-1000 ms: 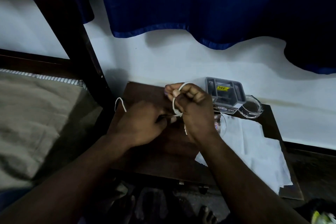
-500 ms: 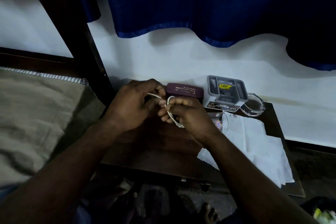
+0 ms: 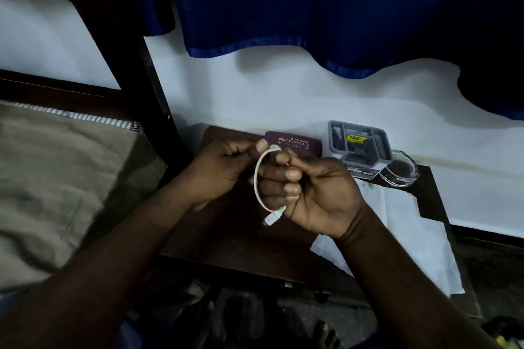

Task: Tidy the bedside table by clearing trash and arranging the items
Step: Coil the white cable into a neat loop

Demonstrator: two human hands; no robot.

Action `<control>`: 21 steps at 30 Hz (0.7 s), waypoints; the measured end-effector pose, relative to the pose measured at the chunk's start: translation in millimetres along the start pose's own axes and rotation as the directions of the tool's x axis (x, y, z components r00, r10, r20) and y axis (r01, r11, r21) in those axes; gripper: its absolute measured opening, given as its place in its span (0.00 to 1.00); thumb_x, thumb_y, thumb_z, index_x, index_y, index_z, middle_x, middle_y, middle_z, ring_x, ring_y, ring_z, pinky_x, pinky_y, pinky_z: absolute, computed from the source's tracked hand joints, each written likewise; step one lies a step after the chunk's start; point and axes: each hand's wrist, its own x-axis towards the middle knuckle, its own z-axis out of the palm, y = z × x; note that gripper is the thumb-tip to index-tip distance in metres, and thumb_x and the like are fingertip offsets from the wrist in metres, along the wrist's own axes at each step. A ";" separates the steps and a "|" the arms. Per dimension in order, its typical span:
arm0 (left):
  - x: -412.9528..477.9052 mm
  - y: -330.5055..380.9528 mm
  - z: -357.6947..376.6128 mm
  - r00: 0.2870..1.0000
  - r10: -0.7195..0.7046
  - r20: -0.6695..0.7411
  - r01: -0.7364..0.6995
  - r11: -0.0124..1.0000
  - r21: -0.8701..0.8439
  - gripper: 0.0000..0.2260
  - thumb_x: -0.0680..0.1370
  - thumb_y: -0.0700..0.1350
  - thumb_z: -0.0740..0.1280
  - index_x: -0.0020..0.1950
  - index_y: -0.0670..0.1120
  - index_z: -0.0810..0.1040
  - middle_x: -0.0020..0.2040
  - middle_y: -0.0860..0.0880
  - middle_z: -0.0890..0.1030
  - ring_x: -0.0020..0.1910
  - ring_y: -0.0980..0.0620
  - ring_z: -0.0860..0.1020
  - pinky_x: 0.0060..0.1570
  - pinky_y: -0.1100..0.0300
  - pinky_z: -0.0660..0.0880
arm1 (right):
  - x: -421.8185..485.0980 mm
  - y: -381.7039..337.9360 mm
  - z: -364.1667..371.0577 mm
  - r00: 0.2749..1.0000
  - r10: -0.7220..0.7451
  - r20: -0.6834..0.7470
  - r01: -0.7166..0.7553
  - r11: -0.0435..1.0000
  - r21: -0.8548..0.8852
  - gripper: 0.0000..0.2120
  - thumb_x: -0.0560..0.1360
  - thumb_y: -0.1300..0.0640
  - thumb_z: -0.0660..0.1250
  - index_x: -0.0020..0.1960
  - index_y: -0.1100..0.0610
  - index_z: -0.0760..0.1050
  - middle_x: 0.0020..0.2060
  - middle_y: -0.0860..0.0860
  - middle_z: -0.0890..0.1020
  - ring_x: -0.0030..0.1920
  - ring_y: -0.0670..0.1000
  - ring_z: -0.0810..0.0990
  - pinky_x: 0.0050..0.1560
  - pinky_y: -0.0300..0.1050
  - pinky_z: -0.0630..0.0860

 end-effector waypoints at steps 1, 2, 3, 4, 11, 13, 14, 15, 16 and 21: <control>0.3 -2.5 2.4 0.999 -0.044 0.004 0.044 0.998 -0.043 0.11 0.81 0.48 0.66 0.48 0.49 0.88 0.48 0.44 0.86 0.47 0.48 0.82 0.53 0.50 0.80 | 1.4 0.5 0.8 0.999 -0.032 0.023 0.031 0.999 0.032 0.09 0.80 0.59 0.58 0.48 0.59 0.76 0.34 0.49 0.75 0.34 0.46 0.72 0.36 0.37 0.67; 0.9 -5.3 4.2 0.996 -0.086 0.011 0.087 0.994 -0.059 0.10 0.82 0.44 0.66 0.48 0.49 0.88 0.47 0.44 0.87 0.47 0.46 0.82 0.55 0.45 0.80 | 3.2 0.4 1.2 0.997 -0.074 0.036 0.072 0.996 0.053 0.08 0.79 0.60 0.60 0.48 0.59 0.77 0.35 0.49 0.76 0.35 0.46 0.74 0.38 0.37 0.69; 1.4 -9.1 4.8 0.995 -0.099 0.015 0.100 0.995 -0.021 0.12 0.83 0.41 0.66 0.46 0.50 0.88 0.45 0.45 0.86 0.45 0.45 0.81 0.52 0.44 0.80 | 4.7 0.1 1.3 0.992 -0.125 0.025 0.123 0.990 0.062 0.07 0.79 0.61 0.61 0.49 0.60 0.78 0.37 0.50 0.77 0.37 0.47 0.75 0.39 0.38 0.70; 1.4 -13.0 5.0 0.995 -0.091 0.030 0.089 0.993 0.078 0.14 0.83 0.41 0.66 0.43 0.53 0.88 0.41 0.46 0.85 0.41 0.47 0.80 0.47 0.48 0.79 | 6.1 -0.5 1.1 0.983 -0.184 -0.017 0.184 0.981 0.059 0.07 0.78 0.61 0.62 0.49 0.60 0.80 0.38 0.50 0.78 0.38 0.47 0.77 0.40 0.38 0.72; -0.9 -25.2 8.5 0.977 -0.162 0.138 0.062 0.837 0.543 0.21 0.81 0.59 0.66 0.33 0.48 0.79 0.29 0.45 0.81 0.25 0.53 0.76 0.29 0.61 0.71 | 17.9 1.3 -5.2 0.778 -0.498 -0.383 0.557 0.829 0.054 0.11 0.76 0.63 0.63 0.51 0.62 0.83 0.45 0.55 0.87 0.47 0.52 0.88 0.52 0.42 0.83; -1.8 -26.1 10.0 0.971 -0.162 0.176 0.041 0.838 0.544 0.17 0.83 0.55 0.67 0.38 0.46 0.80 0.29 0.48 0.80 0.25 0.56 0.75 0.29 0.63 0.70 | 20.0 3.2 -5.3 0.708 -0.547 -0.446 0.605 0.796 -0.016 0.10 0.78 0.64 0.63 0.55 0.62 0.81 0.47 0.55 0.87 0.49 0.52 0.88 0.56 0.42 0.81; -2.3 -25.2 10.4 0.969 -0.155 0.191 0.025 0.835 0.549 0.14 0.83 0.53 0.67 0.41 0.48 0.82 0.29 0.49 0.79 0.25 0.58 0.74 0.29 0.64 0.70 | 20.7 3.4 -5.1 0.675 -0.573 -0.466 0.617 0.784 -0.070 0.09 0.80 0.64 0.62 0.56 0.62 0.79 0.48 0.56 0.87 0.50 0.52 0.87 0.58 0.42 0.81; -2.4 -23.7 10.3 0.970 -0.145 0.194 0.011 0.828 0.560 0.11 0.83 0.52 0.67 0.44 0.51 0.84 0.29 0.51 0.79 0.25 0.60 0.74 0.29 0.65 0.69 | 21.6 3.3 -5.0 0.638 -0.603 -0.479 0.624 0.769 -0.137 0.09 0.82 0.65 0.61 0.57 0.63 0.79 0.49 0.56 0.86 0.51 0.53 0.86 0.58 0.42 0.81; -2.3 -22.0 10.1 0.974 -0.131 0.187 -0.001 0.817 0.577 0.10 0.83 0.52 0.67 0.45 0.53 0.85 0.29 0.51 0.79 0.25 0.61 0.74 0.30 0.65 0.69 | 22.1 3.1 -5.6 0.593 -0.641 -0.488 0.628 0.747 -0.218 0.09 0.83 0.65 0.60 0.57 0.63 0.79 0.50 0.58 0.85 0.52 0.54 0.86 0.58 0.43 0.81; -3.1 -9.3 3.0 0.989 0.076 0.129 -0.146 0.685 0.714 0.09 0.81 0.55 0.69 0.43 0.55 0.84 0.33 0.57 0.81 0.33 0.61 0.78 0.36 0.62 0.71 | 20.9 -0.8 -15.5 0.430 -0.807 -0.406 0.449 0.581 -0.679 0.07 0.82 0.67 0.64 0.55 0.66 0.80 0.49 0.63 0.85 0.53 0.57 0.85 0.59 0.46 0.81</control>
